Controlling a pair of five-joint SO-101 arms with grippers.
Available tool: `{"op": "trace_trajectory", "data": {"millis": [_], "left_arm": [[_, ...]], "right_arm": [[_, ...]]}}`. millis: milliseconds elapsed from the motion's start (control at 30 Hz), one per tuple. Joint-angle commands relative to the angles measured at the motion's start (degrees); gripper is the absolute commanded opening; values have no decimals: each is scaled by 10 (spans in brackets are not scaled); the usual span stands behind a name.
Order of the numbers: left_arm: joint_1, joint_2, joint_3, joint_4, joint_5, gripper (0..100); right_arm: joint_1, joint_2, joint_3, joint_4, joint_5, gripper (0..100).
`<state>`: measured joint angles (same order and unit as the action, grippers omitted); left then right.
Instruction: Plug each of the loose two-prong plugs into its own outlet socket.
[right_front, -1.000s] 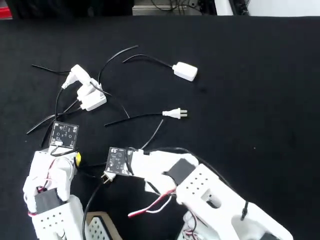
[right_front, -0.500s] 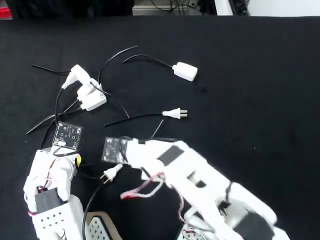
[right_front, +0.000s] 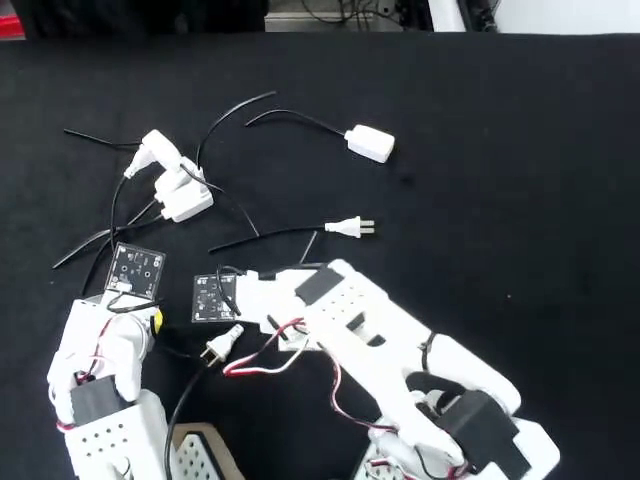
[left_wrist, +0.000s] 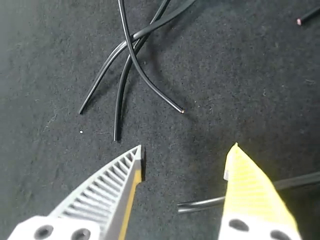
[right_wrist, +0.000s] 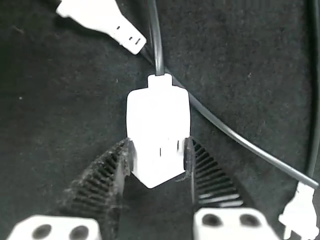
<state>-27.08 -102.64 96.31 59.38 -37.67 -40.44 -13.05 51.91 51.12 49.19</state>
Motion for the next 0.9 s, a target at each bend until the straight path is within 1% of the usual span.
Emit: {"op": "trace_trajectory", "data": {"millis": [0,100,267,500,567,700,733,800,867], "left_arm": [[7,0,11,3,-5,267],[7,0,11,3,-5,267],[7,0,11,3,-5,267],[15,0,11,3,-5,267],[22,0,11,3,-5,267],[22,0,11,3,-5,267],[22,0,11,3,-5,267],[27,0,11,3,-5,267],[30,0,11,3,-5,267]], "right_arm": [[21,53,-16,20,19,123],[21,87,-38,39,51,125],[21,116,-63,54,69,186],[25,114,-61,55,84,188],[43,112,-65,55,84,185],[62,112,-81,60,83,115],[65,112,-86,67,82,114],[64,111,-97,81,65,152],[62,111,-106,82,46,221]]}}
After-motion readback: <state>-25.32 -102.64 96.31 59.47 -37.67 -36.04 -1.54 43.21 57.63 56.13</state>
